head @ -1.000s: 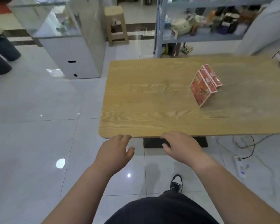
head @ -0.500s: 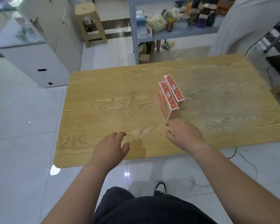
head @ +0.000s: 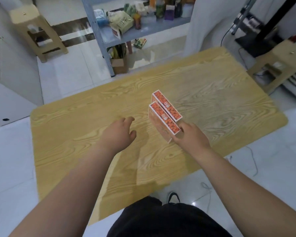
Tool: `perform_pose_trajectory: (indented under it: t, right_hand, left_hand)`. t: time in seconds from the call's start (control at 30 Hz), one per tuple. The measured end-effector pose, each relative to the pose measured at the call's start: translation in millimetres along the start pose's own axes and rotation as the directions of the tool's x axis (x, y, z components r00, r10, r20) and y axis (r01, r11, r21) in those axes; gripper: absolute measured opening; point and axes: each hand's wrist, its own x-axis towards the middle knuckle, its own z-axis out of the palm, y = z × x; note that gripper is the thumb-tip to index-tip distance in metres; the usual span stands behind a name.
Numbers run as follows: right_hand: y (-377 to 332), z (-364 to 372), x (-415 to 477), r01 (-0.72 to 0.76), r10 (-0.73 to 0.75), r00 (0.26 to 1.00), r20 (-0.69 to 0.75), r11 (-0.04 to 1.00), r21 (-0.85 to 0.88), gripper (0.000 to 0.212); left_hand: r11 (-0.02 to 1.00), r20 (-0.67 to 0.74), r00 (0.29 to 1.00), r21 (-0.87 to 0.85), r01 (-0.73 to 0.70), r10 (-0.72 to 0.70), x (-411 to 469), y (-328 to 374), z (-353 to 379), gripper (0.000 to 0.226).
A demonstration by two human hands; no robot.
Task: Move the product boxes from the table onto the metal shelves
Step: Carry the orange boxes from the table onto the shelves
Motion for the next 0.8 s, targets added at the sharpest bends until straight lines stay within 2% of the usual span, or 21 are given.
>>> perform_pose_trajectory:
  t: [0.23, 0.4, 0.47, 0.53, 0.63, 0.7, 0.8]
  right_hand:
    - [46, -11, -31, -0.197, 0.196, 0.98, 0.026, 0.977, 0.083, 0.042]
    - [77, -20, -34, -0.231, 0.234, 0.972, -0.002, 0.962, 0.145, 0.039]
    - [87, -24, -31, -0.224, 0.231, 0.973, -0.024, 0.96, 0.166, 0.037]
    - [97, -29, -25, -0.195, 0.206, 0.978, -0.039, 0.962, 0.194, 0.032]
    - [108, -41, -11, -0.195, 0.209, 0.978, -0.024, 0.944, 0.265, 0.026]
    - [115, -48, 0, -0.194, 0.202, 0.979, 0.003, 0.936, 0.294, 0.021]
    - [128, -53, 16, -0.182, 0.167, 0.983, 0.074, 0.928, 0.326, 0.023]
  left_hand:
    - [0.974, 0.001, 0.978, 0.092, -0.21, 0.21, 100, 30, -16, 0.072]
    - [0.932, 0.083, 0.961, 0.235, -0.277, 0.265, 142, 66, -8, 0.084]
    - [0.911, 0.133, 0.953, 0.283, -0.299, 0.271, 153, 75, -1, 0.077]
    - [0.901, 0.173, 0.947, 0.298, -0.314, 0.272, 161, 75, 6, 0.058]
    - [0.911, 0.157, 0.954, 0.29, -0.294, 0.257, 157, 69, 6, 0.039]
    - [0.928, 0.157, 0.967, 0.284, -0.24, 0.202, 141, 61, 4, 0.04]
    - [0.967, 0.124, 0.991, 0.242, -0.082, 0.053, 97, 46, 13, 0.045]
